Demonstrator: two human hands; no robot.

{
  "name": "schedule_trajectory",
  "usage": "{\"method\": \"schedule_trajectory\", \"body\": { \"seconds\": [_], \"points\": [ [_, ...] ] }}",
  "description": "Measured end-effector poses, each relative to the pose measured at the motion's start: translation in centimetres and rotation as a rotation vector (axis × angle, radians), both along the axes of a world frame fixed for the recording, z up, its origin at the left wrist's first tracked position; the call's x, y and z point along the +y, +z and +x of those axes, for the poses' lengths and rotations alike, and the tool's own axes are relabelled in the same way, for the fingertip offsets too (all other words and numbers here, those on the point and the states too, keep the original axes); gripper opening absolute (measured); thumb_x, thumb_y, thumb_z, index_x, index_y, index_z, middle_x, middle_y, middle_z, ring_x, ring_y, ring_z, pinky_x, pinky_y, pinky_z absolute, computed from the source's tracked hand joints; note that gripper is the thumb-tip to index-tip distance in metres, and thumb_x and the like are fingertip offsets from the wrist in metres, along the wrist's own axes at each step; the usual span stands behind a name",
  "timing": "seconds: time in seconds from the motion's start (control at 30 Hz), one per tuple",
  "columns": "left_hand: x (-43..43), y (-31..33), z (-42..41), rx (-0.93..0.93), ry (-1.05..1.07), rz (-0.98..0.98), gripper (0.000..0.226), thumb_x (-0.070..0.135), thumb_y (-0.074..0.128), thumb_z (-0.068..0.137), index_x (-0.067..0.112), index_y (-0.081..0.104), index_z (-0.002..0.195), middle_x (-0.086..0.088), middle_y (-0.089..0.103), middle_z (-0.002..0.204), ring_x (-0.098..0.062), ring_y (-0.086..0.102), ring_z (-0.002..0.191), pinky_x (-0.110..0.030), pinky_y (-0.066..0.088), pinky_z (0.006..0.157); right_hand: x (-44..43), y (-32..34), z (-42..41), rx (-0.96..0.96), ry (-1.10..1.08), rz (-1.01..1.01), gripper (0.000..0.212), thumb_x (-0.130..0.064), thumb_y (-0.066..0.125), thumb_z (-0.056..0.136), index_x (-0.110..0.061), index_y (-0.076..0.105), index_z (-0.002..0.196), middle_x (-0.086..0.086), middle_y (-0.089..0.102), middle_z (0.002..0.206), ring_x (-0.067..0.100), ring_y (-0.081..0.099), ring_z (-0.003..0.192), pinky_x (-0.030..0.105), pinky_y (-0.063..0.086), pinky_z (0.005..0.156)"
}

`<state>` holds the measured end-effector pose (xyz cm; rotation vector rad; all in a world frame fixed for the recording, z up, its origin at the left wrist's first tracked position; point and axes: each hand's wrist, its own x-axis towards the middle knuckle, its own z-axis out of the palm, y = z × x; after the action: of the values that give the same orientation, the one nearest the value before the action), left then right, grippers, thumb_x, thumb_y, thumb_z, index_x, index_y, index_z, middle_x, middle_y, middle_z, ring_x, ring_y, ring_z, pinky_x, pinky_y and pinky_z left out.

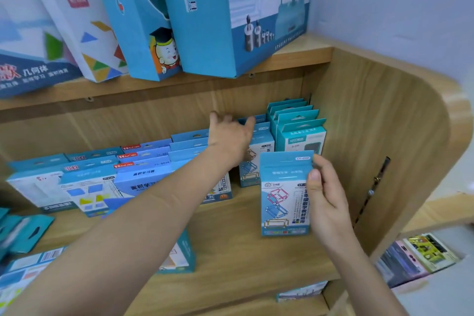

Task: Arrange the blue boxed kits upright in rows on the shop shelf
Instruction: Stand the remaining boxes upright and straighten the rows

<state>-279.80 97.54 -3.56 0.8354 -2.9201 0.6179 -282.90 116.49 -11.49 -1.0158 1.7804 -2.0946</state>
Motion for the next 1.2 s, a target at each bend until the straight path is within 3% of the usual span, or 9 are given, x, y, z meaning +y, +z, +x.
{"method": "schedule_trajectory", "body": {
  "seconds": [0.23,0.4,0.5,0.63,0.7,0.77,0.87,1.03,1.2],
  "points": [
    [-0.5,-0.8,-0.9,0.036,-0.006,-0.04,0.07,0.039,0.067,0.081,0.018,0.029,0.135,-0.008,0.066,0.103,-0.031,0.049,0.111,-0.049,0.026,0.1,-1.0,-0.8,-0.5,-0.068,0.07,0.077,0.038,-0.035,0.038,0.091,-0.028,0.045,0.127,-0.017,0.062,0.111,-0.008,0.06,0.101,0.012,0.051,0.076],
    [-0.7,-1.4,-0.8,0.054,0.045,0.038,0.086,0.06,0.068,0.072,0.023,0.027,0.137,-0.009,0.056,0.124,-0.031,0.04,0.122,-0.056,0.021,0.103,-2.0,-1.6,0.1,-0.111,0.121,0.103,0.026,-0.019,0.039,0.098,-0.04,0.046,0.112,-0.024,0.057,0.109,-0.017,0.057,0.094,0.006,0.046,0.074],
    [0.1,0.4,0.8,0.202,0.002,0.232,0.083,0.05,0.072,0.073,0.027,0.029,0.14,-0.007,0.052,0.131,-0.03,0.041,0.124,-0.049,0.031,0.101,-1.9,-1.4,-0.2,-0.122,0.124,0.116,0.027,-0.02,0.041,0.097,-0.044,0.045,0.11,-0.028,0.054,0.106,-0.022,0.055,0.091,0.004,0.045,0.07],
    [3.3,0.6,5.6,0.81,-0.093,0.725,0.042,0.023,0.063,0.083,0.03,0.053,0.123,0.005,0.065,0.107,-0.012,0.062,0.089,-0.035,0.05,0.086,-2.0,-1.4,-0.6,-0.138,0.125,0.115,0.028,-0.023,0.045,0.095,-0.038,0.043,0.119,-0.026,0.053,0.111,-0.022,0.055,0.093,0.006,0.048,0.075],
    [5.9,-1.6,7.6,0.845,-0.087,0.862,0.046,0.032,0.065,0.084,0.035,0.046,0.125,0.014,0.063,0.108,-0.005,0.061,0.081,-0.035,0.05,0.083,-1.9,-1.8,-0.7,-0.116,0.085,0.12,0.03,-0.033,0.047,0.092,-0.038,0.046,0.122,-0.022,0.055,0.119,-0.015,0.054,0.106,0.014,0.048,0.09],
    [7.8,-4.3,8.3,0.733,-0.099,0.951,0.072,0.041,0.07,0.08,0.042,0.026,0.136,0.016,0.057,0.121,-0.005,0.061,0.097,-0.035,0.049,0.089,-1.8,-2.1,-0.7,-0.036,0.048,0.149,0.04,-0.044,0.047,0.092,-0.032,0.047,0.13,-0.014,0.055,0.127,-0.002,0.052,0.118,0.021,0.044,0.098],
    [8.0,-6.8,8.0,0.746,-0.048,1.002,0.087,0.03,0.076,0.077,0.052,0.015,0.136,0.018,0.058,0.119,-0.004,0.062,0.097,-0.031,0.052,0.086,-1.7,-2.2,-0.4,-0.004,0.022,0.169,0.041,-0.044,0.044,0.089,-0.035,0.044,0.129,-0.022,0.051,0.122,-0.007,0.05,0.116,0.01,0.043,0.09],
    [7.3,-7.9,8.0,0.85,0.019,0.914,0.084,0.024,0.075,0.079,0.049,0.018,0.135,0.015,0.065,0.111,-0.004,0.066,0.09,-0.031,0.056,0.076,-1.2,-2.4,-0.5,0.033,-0.061,0.176,0.037,-0.039,0.043,0.094,-0.037,0.048,0.131,-0.012,0.052,0.124,0.003,0.05,0.119,0.022,0.049,0.088],
    [5.7,-7.9,6.9,0.877,0.033,0.808,0.084,0.022,0.066,0.087,0.044,0.006,0.142,0.008,0.064,0.118,-0.009,0.063,0.102,-0.03,0.053,0.082,-0.5,-2.1,-1.8,0.076,-0.14,0.245,0.043,-0.017,0.051,0.096,-0.039,0.047,0.132,-0.009,0.048,0.134,-0.003,0.044,0.12,0.005,0.04,0.09]
  ]
}}
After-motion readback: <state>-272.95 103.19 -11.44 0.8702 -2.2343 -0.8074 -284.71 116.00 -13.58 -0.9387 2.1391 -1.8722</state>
